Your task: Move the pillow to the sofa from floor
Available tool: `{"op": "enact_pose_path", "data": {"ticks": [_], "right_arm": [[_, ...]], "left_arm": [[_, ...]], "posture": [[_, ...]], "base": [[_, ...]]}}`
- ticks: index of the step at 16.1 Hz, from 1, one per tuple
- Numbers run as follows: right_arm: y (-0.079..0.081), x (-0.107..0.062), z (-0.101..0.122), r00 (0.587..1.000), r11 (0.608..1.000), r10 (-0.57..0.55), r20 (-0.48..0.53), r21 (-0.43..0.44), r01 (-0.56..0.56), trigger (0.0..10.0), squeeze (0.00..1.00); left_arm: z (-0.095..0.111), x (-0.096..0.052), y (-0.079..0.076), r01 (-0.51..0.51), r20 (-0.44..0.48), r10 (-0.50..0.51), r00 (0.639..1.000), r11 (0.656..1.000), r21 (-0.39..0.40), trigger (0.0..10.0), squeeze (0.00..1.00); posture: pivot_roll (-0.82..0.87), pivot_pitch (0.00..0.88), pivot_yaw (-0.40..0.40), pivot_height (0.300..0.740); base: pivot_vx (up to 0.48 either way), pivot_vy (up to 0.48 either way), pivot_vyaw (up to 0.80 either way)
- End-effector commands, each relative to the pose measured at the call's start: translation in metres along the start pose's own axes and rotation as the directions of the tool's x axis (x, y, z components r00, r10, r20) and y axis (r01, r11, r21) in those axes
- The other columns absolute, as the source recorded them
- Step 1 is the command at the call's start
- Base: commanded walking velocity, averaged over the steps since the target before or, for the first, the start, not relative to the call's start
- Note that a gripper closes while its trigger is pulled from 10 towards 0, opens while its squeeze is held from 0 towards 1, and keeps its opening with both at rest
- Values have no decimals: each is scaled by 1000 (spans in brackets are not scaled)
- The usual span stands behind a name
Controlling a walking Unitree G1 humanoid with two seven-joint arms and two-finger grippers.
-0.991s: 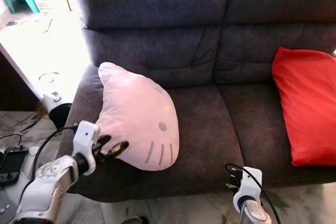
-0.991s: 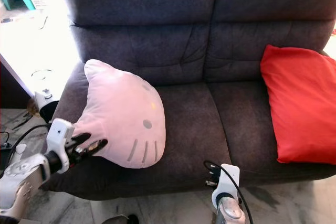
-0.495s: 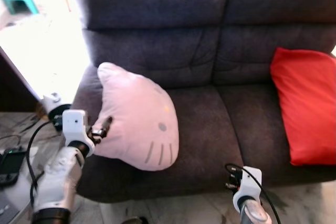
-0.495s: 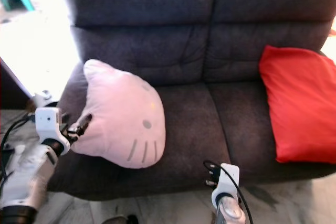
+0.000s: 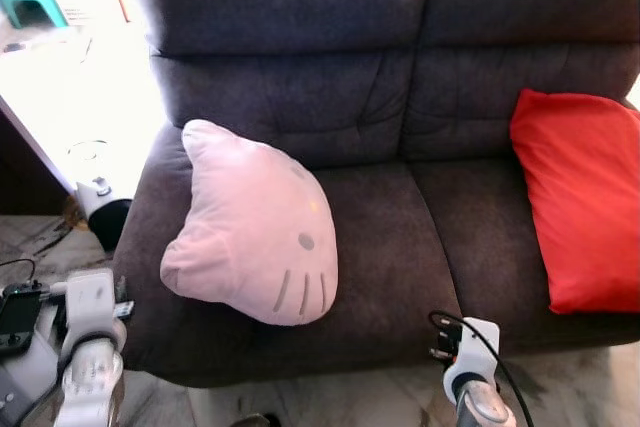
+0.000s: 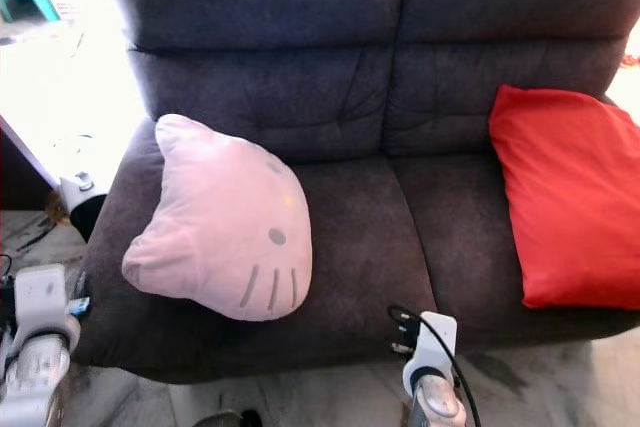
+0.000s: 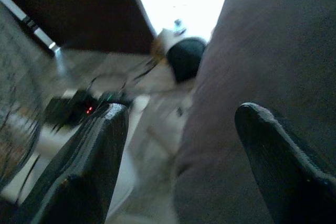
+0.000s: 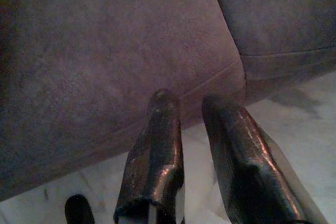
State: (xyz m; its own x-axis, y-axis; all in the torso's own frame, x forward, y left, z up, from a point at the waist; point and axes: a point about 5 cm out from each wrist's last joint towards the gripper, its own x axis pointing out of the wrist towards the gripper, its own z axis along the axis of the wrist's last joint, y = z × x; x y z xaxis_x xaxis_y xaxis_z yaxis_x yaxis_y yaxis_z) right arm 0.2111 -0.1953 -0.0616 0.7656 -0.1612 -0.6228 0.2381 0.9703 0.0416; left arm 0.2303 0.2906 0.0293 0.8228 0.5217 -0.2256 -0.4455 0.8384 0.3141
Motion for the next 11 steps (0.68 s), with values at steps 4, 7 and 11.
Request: {"op": "enact_pose_path", "data": {"ticks": [4,7,11], "right_arm": [[-6,-5,-13,999,1000,-9,-43,-23,8,10000,0],[-10,-8,-22,996,999,-9,-91,-45,5,10000,0],[-8,-15,-38,989,996,10,-148,-84,-23,10000,0]], "left_arm": [[-46,-15,-4,56,-149,-51,988,998,34,10000,0],[-69,-26,-11,113,-256,-102,961,993,30,10000,0],[-97,-43,-29,236,-387,-218,896,972,-2,10000,0]], "posture": [[98,34,-33,740],[97,21,-32,740],[95,9,-28,740]], "base": [[0,0,0],[0,0,0],[0,0,0]]}}
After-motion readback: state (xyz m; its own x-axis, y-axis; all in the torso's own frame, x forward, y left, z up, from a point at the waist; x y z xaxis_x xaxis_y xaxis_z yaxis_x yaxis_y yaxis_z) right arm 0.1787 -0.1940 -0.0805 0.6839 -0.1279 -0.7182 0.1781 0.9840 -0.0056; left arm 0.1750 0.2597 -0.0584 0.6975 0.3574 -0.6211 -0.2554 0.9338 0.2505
